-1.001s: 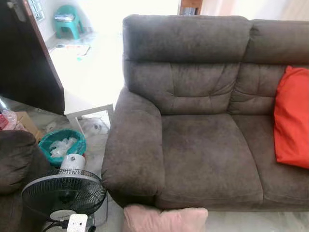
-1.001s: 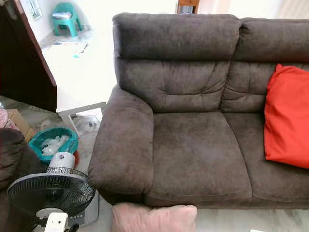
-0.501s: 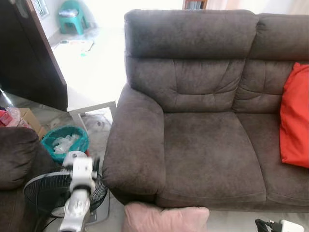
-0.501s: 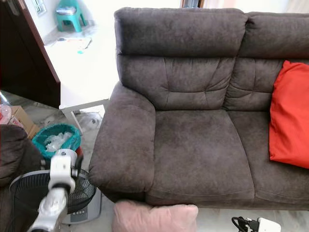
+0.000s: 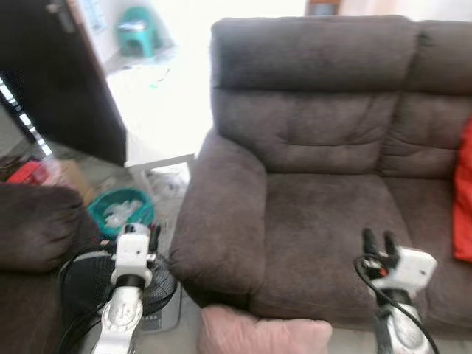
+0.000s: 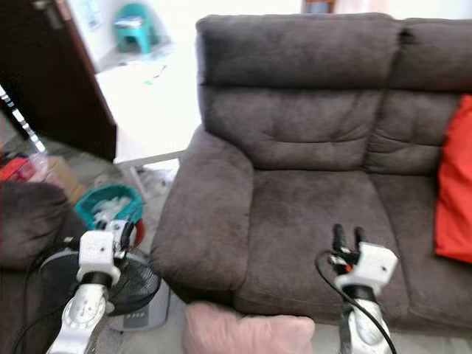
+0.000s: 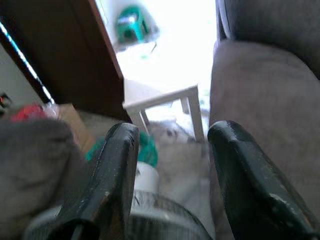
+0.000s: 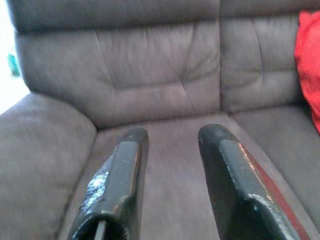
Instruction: Move the pillow to the sofa from floor
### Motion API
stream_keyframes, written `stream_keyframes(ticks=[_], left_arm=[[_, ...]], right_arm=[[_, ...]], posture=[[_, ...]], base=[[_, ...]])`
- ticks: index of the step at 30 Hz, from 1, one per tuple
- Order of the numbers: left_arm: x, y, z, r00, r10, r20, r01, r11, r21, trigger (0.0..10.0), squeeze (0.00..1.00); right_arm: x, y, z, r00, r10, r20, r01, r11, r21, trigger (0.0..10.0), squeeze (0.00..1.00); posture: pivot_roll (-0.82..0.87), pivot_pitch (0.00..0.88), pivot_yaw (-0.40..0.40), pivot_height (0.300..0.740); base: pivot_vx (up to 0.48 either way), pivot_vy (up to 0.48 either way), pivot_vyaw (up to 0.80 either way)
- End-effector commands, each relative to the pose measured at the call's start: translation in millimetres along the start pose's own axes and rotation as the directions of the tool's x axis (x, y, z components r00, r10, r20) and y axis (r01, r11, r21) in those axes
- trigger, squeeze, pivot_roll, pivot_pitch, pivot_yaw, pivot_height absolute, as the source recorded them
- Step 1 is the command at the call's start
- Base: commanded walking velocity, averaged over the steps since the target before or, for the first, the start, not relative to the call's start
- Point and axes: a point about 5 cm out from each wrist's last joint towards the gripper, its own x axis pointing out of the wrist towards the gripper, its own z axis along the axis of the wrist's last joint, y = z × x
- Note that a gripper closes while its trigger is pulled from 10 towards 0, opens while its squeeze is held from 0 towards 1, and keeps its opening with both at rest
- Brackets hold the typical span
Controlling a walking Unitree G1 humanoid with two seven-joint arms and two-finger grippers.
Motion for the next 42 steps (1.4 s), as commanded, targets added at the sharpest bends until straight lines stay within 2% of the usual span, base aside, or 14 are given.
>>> stream_keyframes(ticks=[1,8,12,17,20,24,31,33,38,42], left_arm=[[2.7,-4.3,3.8,1.000,-0.007,0.013,0.007,1.000,0.008,10.0,0.00],[-2.2,-2.3,3.5,1.000,-0.005,0.010,0.005,1.000,0.004,10.0,0.00],[0.5,-9.3,6.4,0.998,-0.059,0.030,0.058,0.997,0.049,10.0,0.00],[6.9,-15.3,11.0,0.997,-0.070,0.042,0.068,0.996,0.061,10.0,0.00],[11.2,-13.4,19.4,0.995,-0.062,0.078,0.057,0.996,0.065,10.0,0.00],[14.0,-11.0,17.0,0.997,-0.050,0.065,0.046,0.996,0.071,10.0,0.00],[16.3,-12.0,23.5,0.995,-0.039,0.092,0.034,0.998,0.053,10.0,0.00],[15.4,-6.3,29.7,0.993,-0.012,0.121,0.007,0.999,0.042,10.0,0.00],[11.7,1.3,35.4,0.989,0.014,0.147,-0.020,0.999,0.034,10.0,0.00],[10.5,-0.6,40.7,0.987,0.006,0.164,-0.012,0.999,0.032,10.0,0.00]], right_arm=[[4.5,1.1,7.7,1.000,0.003,0.022,-0.003,1.000,-0.001,10.0,0.00],[-0.4,-4.8,14.9,1.000,0.012,0.020,-0.011,0.999,-0.037,10.0,0.00],[-2.1,-13.0,20.2,1.000,0.017,0.020,-0.016,0.998,-0.054,10.0,0.00],[-0.2,-18.8,26.5,1.000,0.009,0.027,-0.007,0.998,-0.061,10.0,0.00],[4.7,-11.0,28.1,0.999,0.034,0.024,-0.032,0.998,-0.053,10.0,0.00],[15.9,1.3,34.1,0.997,0.050,0.053,-0.049,0.999,-0.016,10.0,0.00],[20.1,12.2,42.8,0.992,0.089,0.088,-0.088,0.996,-0.008,10.0,0.00],[21.9,17.3,47.5,0.988,0.117,0.099,-0.117,0.993,-0.005,10.0,0.00],[25.8,19.9,48.2,0.986,0.136,0.093,-0.137,0.990,0.008,10.0,0.00],[26.2,19.6,51.7,0.986,0.141,0.093,-0.142,0.990,0.014,10.0,0.00]], posture=[[-0.01,0.000,-0.009,0.740],[-0.01,0.000,-0.045,0.740],[-0.01,0.000,-0.064,0.740],[0.00,0.000,-0.079,0.740],[0.02,0.000,-0.087,0.740],[0.02,0.000,-0.076,0.740],[0.04,0.000,-0.090,0.740],[0.06,0.000,-0.115,0.740],[0.07,0.000,-0.131,0.740],[0.08,0.009,-0.160,0.740]], base=[[0.000,0.000,0.00],[0.000,0.000,0.00],[0.000,0.000,0.00],[0.000,0.000,0.00],[0.000,0.000,0.00],[0.000,0.000,0.00],[0.000,0.000,0.00],[0.000,0.000,0.00],[0.000,0.000,0.00],[0.000,0.000,0.00]])
